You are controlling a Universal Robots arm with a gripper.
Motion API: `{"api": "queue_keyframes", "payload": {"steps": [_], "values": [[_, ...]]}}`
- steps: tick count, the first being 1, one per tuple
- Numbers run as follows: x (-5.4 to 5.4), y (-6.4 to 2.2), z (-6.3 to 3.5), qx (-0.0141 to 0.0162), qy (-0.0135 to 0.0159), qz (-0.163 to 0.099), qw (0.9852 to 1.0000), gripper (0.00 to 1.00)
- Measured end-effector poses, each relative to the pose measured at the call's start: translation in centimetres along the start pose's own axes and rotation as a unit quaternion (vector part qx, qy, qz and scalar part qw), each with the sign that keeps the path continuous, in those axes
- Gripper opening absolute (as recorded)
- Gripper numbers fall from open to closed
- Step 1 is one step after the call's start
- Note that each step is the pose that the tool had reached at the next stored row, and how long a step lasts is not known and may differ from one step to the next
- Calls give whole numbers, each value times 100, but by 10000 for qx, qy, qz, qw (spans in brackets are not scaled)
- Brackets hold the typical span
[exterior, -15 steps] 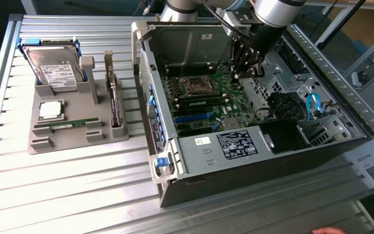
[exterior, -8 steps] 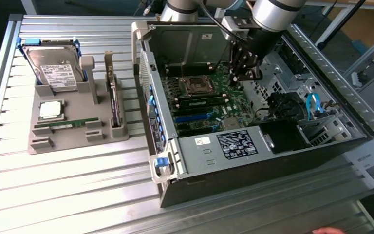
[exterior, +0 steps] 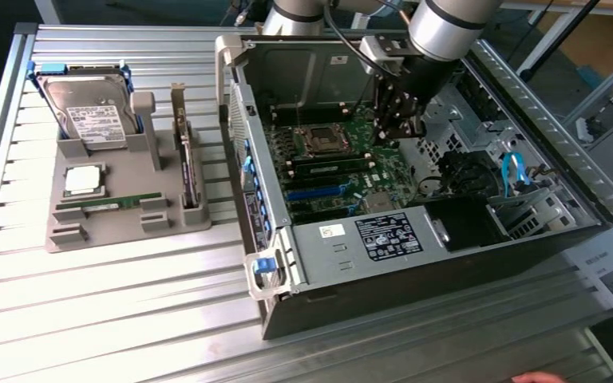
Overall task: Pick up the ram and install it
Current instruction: 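Press down the ram until it locks into place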
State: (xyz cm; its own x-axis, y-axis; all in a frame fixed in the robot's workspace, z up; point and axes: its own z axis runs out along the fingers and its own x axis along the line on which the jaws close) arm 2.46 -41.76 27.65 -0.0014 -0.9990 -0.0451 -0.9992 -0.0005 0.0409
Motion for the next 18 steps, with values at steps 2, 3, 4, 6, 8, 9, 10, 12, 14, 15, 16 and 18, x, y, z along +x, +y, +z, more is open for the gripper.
{"api": "queue_keyframes", "payload": {"steps": [2,3,4,6,8,9,10,12,14,15,16,18], "values": [[1,-1,28,0,-1,0,10000,10],[2,-2,41,0,-1,0,10000,10],[2,-2,55,0,-1,0,10000,10],[4,-3,82,0,0,0,10000,10],[5,-5,109,0,-1,0,10000,10],[5,-5,121,0,-1,0,10000,10],[6,-6,134,0,0,0,10000,10],[7,-7,160,0,-1,0,10000,10],[8,-8,190,0,-1,0,10000,10],[9,-8,203,0,0,0,10000,10],[10,-9,215,0,0,0,10000,10],[11,-10,237,0,-1,0,10000,10]]}}
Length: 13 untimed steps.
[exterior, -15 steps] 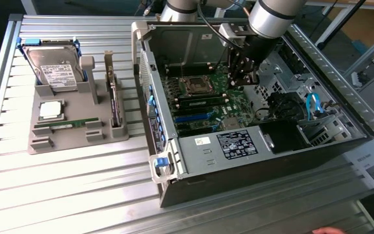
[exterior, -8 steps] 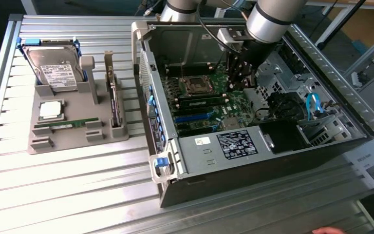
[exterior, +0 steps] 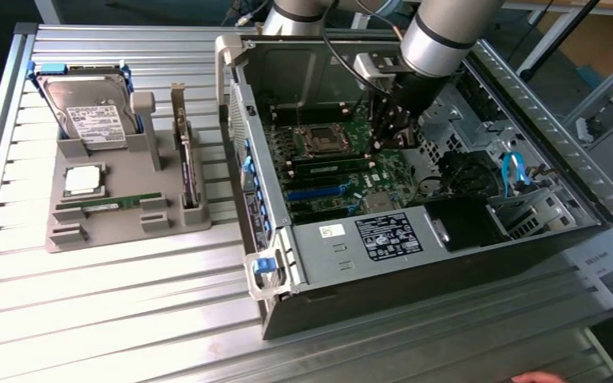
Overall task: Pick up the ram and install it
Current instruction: 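Press down the ram until it locks into place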
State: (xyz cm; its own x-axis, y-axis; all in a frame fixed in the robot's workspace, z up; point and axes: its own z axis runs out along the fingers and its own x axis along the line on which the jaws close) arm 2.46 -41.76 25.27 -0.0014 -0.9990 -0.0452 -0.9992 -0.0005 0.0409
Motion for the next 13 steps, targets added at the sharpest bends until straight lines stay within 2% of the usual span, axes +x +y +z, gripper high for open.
{"api": "queue_keyframes", "payload": {"steps": [6,13], "values": [[3,-3,63,0,0,0,10000,10],[3,-19,68,0,0,0,10000,10]]}}
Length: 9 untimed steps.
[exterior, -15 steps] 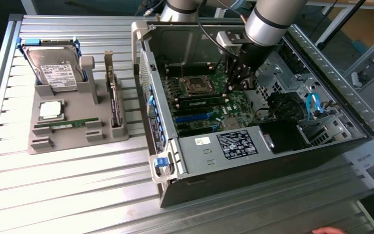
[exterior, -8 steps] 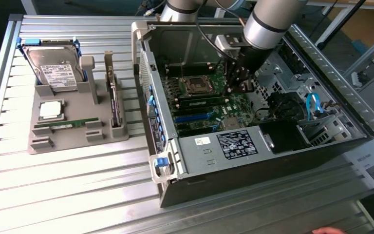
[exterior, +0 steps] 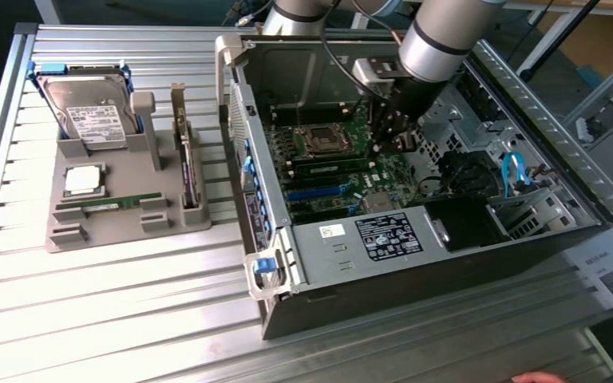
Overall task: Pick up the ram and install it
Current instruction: 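Press down the ram until it locks into place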
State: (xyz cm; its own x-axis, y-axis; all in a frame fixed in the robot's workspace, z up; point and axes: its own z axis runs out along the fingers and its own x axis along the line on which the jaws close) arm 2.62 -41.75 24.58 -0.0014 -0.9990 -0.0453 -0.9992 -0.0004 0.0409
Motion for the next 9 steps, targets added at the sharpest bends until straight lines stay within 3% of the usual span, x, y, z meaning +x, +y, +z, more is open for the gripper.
{"api": "queue_keyframes", "payload": {"steps": [9], "values": [[0,-33,-2,0,0,0,10000,10]]}}
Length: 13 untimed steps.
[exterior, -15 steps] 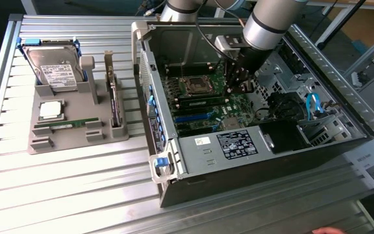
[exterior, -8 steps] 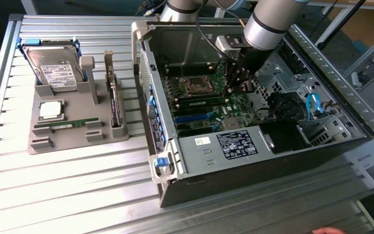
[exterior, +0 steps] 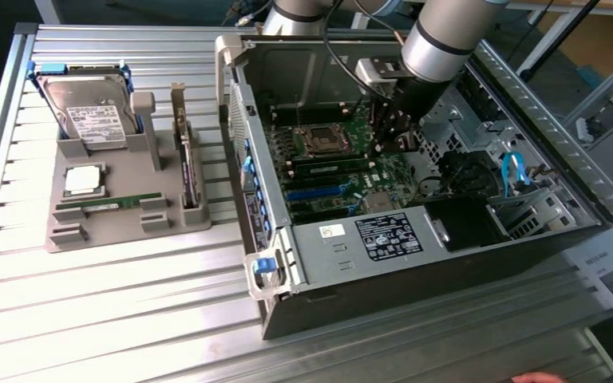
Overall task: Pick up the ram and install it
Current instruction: 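Press down the ram until it locks into place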
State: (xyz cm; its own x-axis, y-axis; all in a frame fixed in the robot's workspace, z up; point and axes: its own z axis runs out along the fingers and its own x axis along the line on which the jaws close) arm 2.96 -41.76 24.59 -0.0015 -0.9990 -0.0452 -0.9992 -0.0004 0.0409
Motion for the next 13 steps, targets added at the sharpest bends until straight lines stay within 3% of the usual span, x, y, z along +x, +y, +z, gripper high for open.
{"api": "queue_keyframes", "payload": {"steps": [13], "values": [[4,-3,81,1,1,0,10000,10]]}}
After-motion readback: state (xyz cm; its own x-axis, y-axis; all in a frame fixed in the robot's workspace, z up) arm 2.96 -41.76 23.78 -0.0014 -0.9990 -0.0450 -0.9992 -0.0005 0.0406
